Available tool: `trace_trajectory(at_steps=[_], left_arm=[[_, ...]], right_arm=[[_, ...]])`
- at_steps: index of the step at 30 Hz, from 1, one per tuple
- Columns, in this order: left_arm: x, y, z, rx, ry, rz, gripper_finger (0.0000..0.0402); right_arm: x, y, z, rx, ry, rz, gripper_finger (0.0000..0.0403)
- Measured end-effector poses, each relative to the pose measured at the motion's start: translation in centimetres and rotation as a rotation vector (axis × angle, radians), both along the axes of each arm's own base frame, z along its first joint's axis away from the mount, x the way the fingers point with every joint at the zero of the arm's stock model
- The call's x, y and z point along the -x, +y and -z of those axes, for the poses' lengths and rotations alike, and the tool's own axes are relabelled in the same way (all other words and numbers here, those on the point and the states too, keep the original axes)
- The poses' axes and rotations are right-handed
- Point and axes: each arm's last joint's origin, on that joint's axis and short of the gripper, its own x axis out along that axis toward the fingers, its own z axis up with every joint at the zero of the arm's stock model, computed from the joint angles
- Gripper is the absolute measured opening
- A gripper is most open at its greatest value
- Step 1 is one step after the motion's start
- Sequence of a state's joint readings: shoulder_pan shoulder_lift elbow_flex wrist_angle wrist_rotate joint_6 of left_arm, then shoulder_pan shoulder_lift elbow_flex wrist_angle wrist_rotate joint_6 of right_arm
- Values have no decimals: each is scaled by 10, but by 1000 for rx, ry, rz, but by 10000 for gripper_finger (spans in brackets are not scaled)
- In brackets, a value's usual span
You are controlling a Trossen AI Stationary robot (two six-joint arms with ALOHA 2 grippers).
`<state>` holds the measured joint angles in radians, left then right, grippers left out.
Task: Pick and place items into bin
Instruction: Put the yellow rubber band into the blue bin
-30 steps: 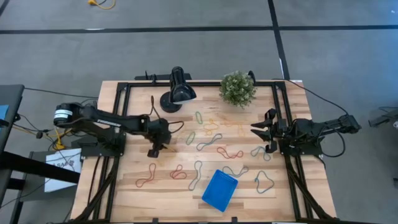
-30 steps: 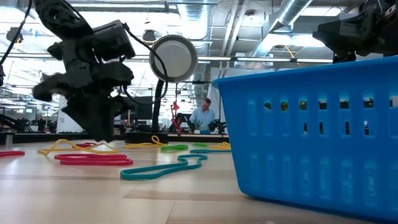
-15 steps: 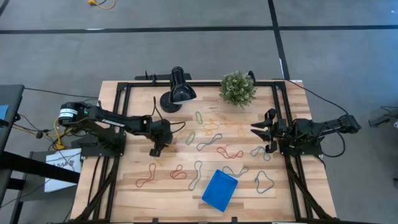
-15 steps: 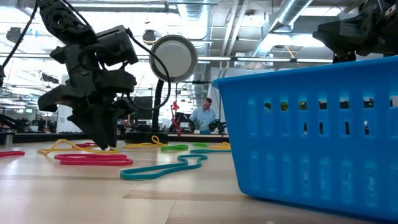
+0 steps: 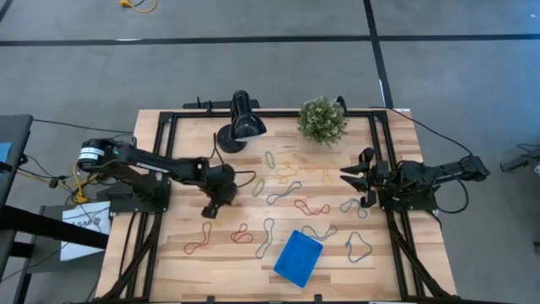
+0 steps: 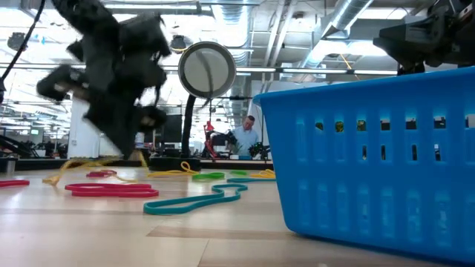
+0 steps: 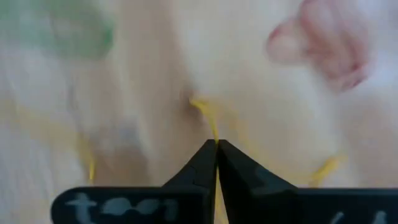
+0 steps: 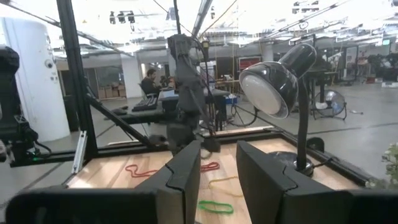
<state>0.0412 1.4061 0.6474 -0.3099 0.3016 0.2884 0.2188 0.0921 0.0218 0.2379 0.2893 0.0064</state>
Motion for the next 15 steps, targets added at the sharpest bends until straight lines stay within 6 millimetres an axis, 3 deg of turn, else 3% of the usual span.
trace_trajectory(at_steps=[11, 15], left_arm=[[-36, -19, -121, -214, -438, 135, 0], [-43, -22, -151, -204, -537, 119, 0]], right_arm=[[-1, 0, 9, -126, 59, -14, 98], [-1, -1, 10, -132, 61, 32, 98]])
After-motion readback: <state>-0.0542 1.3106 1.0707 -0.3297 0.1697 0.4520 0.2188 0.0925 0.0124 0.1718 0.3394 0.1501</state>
